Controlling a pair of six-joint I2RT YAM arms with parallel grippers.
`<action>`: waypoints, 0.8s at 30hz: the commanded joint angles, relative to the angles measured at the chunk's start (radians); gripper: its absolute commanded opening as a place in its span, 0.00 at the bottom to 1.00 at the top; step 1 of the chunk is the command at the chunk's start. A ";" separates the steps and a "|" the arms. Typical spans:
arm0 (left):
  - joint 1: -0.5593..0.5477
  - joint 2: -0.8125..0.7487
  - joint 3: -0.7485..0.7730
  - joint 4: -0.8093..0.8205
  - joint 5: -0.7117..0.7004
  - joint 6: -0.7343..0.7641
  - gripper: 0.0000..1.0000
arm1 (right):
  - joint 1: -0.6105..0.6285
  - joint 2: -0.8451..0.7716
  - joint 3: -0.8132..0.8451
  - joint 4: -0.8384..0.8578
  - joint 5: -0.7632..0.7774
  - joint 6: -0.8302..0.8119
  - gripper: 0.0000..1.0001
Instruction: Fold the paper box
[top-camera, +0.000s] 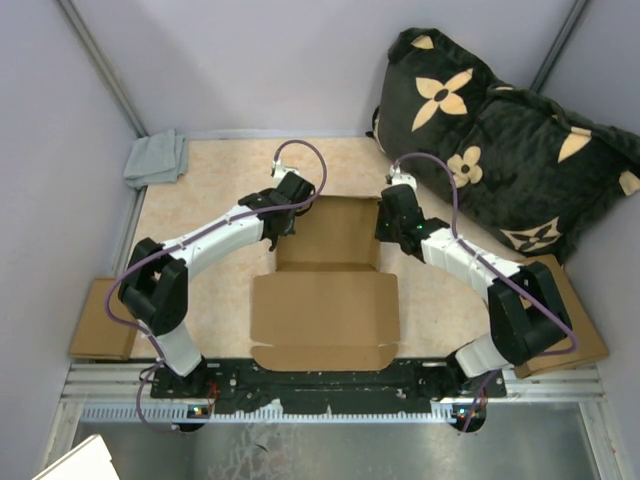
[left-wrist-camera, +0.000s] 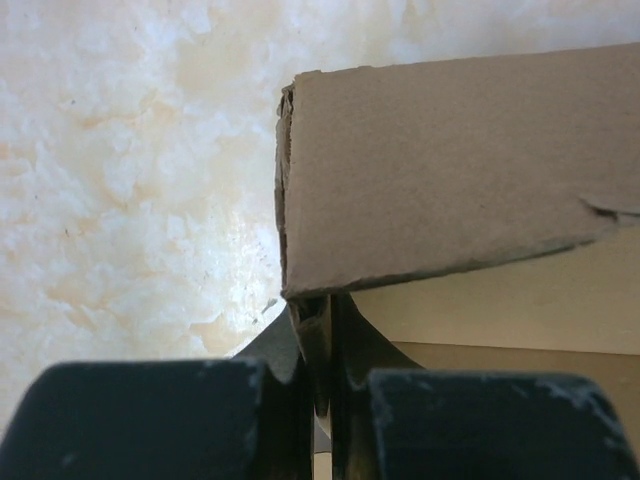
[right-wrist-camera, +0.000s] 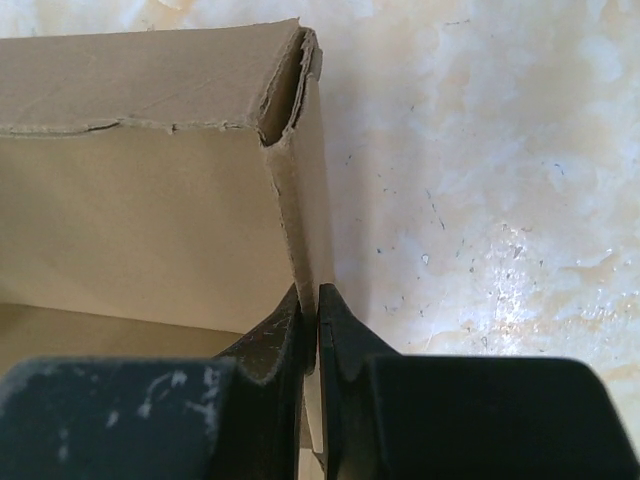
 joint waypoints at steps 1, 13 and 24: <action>-0.018 0.021 0.020 -0.129 -0.046 -0.037 0.00 | 0.015 0.040 0.122 -0.105 -0.034 0.069 0.08; 0.024 -0.020 0.097 -0.207 0.217 -0.107 0.50 | 0.015 0.122 0.333 -0.325 -0.013 0.093 0.36; 0.074 -0.172 0.135 -0.316 0.169 -0.063 0.55 | -0.044 0.120 0.528 -0.459 -0.001 -0.016 0.49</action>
